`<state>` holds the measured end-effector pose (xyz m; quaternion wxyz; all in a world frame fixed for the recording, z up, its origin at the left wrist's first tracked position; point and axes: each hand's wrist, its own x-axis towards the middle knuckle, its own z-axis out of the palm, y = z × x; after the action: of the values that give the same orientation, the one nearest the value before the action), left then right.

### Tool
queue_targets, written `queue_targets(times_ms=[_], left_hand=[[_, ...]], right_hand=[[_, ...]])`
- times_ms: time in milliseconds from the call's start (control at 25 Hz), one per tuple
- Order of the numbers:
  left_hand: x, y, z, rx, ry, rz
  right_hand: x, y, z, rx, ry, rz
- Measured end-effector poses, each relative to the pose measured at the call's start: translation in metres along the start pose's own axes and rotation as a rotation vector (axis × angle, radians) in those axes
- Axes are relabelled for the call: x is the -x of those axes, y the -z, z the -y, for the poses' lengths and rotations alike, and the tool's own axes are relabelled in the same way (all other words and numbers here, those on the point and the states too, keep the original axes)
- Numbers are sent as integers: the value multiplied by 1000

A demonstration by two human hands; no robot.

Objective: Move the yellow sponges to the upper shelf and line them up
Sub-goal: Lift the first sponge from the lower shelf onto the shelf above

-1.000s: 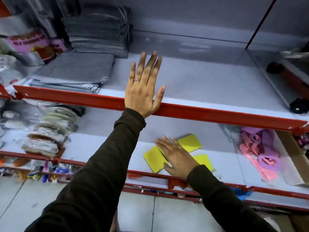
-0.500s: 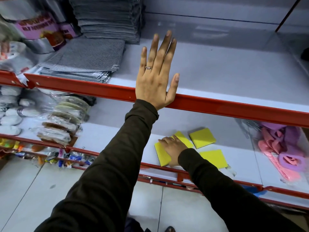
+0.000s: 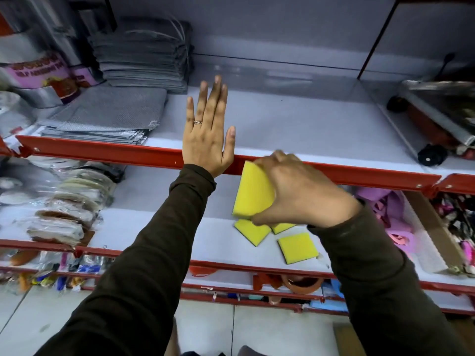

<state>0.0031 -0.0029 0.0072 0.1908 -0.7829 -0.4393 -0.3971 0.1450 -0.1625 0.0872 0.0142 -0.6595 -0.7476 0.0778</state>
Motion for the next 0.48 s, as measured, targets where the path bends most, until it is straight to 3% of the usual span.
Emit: queue_targets(times_ms=[120, 200, 400, 480], left_hand=[[1, -1, 1, 38, 19, -11], [1, -1, 1, 68, 25, -7], [2, -2, 1, 66, 19, 20], [3, -2, 1, 66, 20, 25]], right_hand=[[-24, 29, -9, 11, -83, -176], [-59, 34, -24, -21, -161, -191], [-121, 17, -48, -87, -192, 105], [-125, 19, -53, -138, -152, 113]])
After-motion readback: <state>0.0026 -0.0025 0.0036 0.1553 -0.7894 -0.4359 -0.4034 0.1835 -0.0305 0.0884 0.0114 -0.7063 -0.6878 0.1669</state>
